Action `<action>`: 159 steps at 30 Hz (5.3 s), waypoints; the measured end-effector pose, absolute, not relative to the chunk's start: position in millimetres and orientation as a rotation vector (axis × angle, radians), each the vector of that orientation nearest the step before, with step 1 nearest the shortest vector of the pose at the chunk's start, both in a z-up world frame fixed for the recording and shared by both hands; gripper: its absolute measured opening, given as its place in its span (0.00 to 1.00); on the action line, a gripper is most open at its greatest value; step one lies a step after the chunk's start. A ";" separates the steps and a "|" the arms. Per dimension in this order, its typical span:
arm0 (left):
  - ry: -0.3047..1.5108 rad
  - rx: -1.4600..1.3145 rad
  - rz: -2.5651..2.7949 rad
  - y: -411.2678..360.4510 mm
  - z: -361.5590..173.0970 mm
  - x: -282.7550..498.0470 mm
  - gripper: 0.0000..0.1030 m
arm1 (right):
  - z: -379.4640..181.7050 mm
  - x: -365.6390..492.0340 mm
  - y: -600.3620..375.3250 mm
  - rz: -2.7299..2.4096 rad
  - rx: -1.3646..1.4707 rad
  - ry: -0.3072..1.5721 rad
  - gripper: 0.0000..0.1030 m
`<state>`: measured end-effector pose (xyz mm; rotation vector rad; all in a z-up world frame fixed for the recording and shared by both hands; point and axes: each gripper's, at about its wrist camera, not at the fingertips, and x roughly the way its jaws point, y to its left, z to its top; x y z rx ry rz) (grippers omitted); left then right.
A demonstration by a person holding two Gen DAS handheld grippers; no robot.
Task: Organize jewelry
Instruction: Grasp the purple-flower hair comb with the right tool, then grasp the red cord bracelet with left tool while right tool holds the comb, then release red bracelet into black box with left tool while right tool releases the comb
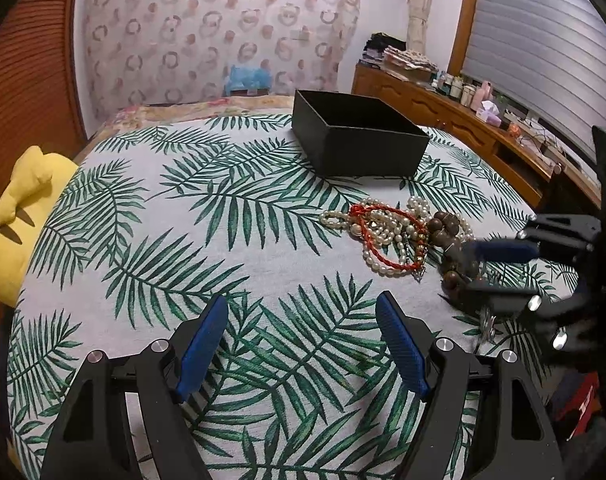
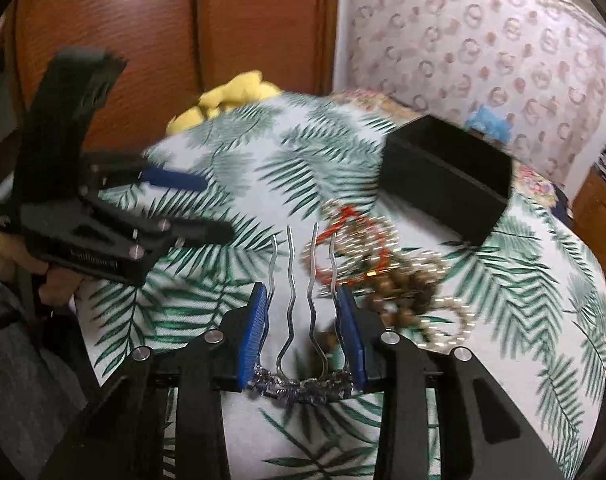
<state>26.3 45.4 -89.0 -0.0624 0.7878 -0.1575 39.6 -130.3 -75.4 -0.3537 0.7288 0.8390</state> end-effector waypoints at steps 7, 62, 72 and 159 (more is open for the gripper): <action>0.788 -0.055 -0.165 39.5 -88.4 29.4 0.71 | -75.6 50.3 -156.2 0.798 -0.248 0.738 0.38; 0.717 -0.029 -0.263 12.1 -54.0 86.6 0.01 | -42.4 77.3 -180.9 0.694 -0.199 0.643 0.38; 0.630 -0.015 -0.255 15.0 -15.6 93.4 0.01 | -9.7 108.6 -163.6 0.697 -0.233 0.580 0.38; 0.652 0.025 -0.215 24.8 -17.0 182.0 0.38 | -27.9 251.6 -160.1 0.703 -0.187 0.682 0.60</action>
